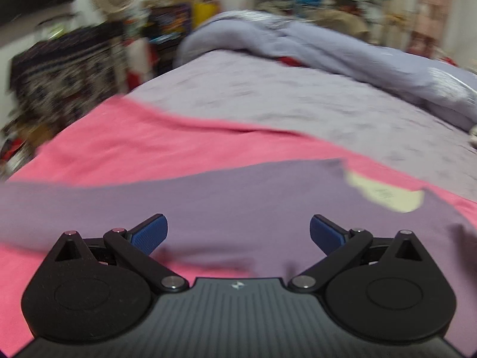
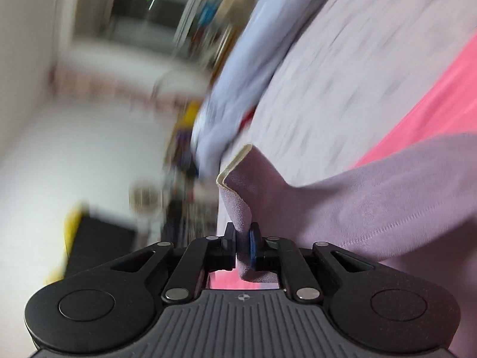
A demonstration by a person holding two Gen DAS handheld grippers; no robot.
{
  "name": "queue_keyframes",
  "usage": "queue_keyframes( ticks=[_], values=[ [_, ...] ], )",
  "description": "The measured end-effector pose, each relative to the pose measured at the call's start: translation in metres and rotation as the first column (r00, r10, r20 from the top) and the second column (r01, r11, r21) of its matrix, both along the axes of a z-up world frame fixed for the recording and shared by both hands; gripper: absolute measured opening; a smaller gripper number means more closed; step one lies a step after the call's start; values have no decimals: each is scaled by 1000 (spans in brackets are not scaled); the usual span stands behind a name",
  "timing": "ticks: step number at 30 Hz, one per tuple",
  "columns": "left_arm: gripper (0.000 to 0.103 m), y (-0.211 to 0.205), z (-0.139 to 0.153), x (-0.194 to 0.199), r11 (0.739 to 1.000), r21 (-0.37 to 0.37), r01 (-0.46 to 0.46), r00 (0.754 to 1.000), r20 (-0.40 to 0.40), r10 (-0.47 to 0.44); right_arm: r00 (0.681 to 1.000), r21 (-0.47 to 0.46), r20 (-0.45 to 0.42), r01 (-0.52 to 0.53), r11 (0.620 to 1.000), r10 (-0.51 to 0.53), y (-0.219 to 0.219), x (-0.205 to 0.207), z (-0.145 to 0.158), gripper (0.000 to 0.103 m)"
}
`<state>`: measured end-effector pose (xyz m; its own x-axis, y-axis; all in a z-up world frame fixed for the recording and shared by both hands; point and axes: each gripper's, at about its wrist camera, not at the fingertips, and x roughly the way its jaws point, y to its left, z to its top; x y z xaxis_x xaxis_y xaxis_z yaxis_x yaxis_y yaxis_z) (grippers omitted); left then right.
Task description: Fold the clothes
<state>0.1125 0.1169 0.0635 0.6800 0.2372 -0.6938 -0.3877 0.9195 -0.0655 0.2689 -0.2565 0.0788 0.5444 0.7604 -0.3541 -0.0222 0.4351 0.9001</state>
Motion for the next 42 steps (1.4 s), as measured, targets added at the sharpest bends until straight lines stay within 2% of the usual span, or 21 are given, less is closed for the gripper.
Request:
queue_keyframes(
  ticks=[1, 2, 4, 7, 10, 11, 13, 14, 15, 17, 18, 20, 22, 24, 26, 28, 30, 32, 36, 39, 42],
  values=[
    [103, 7, -1, -8, 1000, 4, -2, 1000, -19, 2, 999, -36, -13, -51, 998, 50, 32, 3, -11, 19],
    [103, 14, -3, -15, 1000, 11, 0, 999, -37, 0, 993, -91, -39, -114, 989, 111, 64, 3, -24, 35],
    [103, 24, -5, -28, 999, 31, 14, 998, -66, -12, 970, -271, -109, -239, 933, 217, 120, -6, -44, 59],
    [103, 28, -7, -37, 995, 74, 69, 995, -82, -63, 960, -441, -68, -275, 855, 273, 149, -44, -47, 63],
    [103, 19, -6, -35, 983, 109, 148, 987, -72, -141, 959, -598, 32, -207, 774, 281, 145, -80, -39, 79],
    [103, 16, -6, -34, 977, 121, 175, 984, -69, -167, 961, -677, 76, -145, 721, 264, 138, -91, -35, 83],
    [103, 6, -6, -26, 956, 157, 247, 969, -48, -243, 965, -826, 130, -20, 563, 226, 129, -107, -34, 89],
    [103, -3, -5, -21, 939, 194, 283, 959, -39, -281, 964, -882, 160, 44, 470, 210, 124, -115, -33, 90],
    [103, -14, -6, -14, 913, 245, 327, 944, -38, -328, 961, -939, 177, 101, 328, 211, 120, -120, -39, 91],
    [103, -38, -9, 0, 841, 351, 411, 905, -47, -422, 957, -983, 169, 146, 112, 236, 116, -123, -52, 93],
    [103, -50, -10, 8, 798, 402, 448, 882, -56, -467, 958, -988, 156, 146, 60, 242, 113, -122, -58, 93],
    [103, -74, -19, 20, 682, 493, 540, 815, -105, -569, 959, -989, 129, 142, -38, 252, 105, -120, -70, 93],
    [103, -96, -27, 30, 561, 557, 613, 741, -158, -653, 968, -992, 119, 124, -9, 221, 99, -120, -73, 95],
    [103, -111, -34, 38, 489, 580, 651, 693, -190, -696, 974, -991, 136, 135, 19, 181, 95, -123, -72, 99],
    [103, -121, -41, 48, 455, 575, 680, 664, -220, -715, 974, -989, 147, 146, 15, 171, 95, -119, -76, 101],
    [97, -131, -49, 58, 420, 572, 705, 641, -259, -723, 972, -988, 156, 157, 10, 175, 94, -120, -77, 101],
    [96, -132, -52, 61, 407, 577, 709, 636, -273, -722, 966, -985, 168, 171, 1, 197, 94, -113, -77, 102],
    [91, -131, -54, 63, 396, 581, 711, 632, -283, -721, 954, -978, 180, 199, -60, 240, 96, -102, -85, 103],
    [72, -130, -59, 67, 374, 589, 716, 625, -302, -720, 923, -951, 190, 258, -173, 335, 98, -84, -99, 103],
    [71, -129, -62, 70, 357, 595, 720, 619, -317, -718, 889, -923, 191, 306, -232, 416, 94, -80, -102, 103],
    [71, -128, -65, 73, 341, 601, 723, 613, -332, -717, 894, -888, 181, 328, -324, 409, 79, -83, -105, 103]
  ],
)
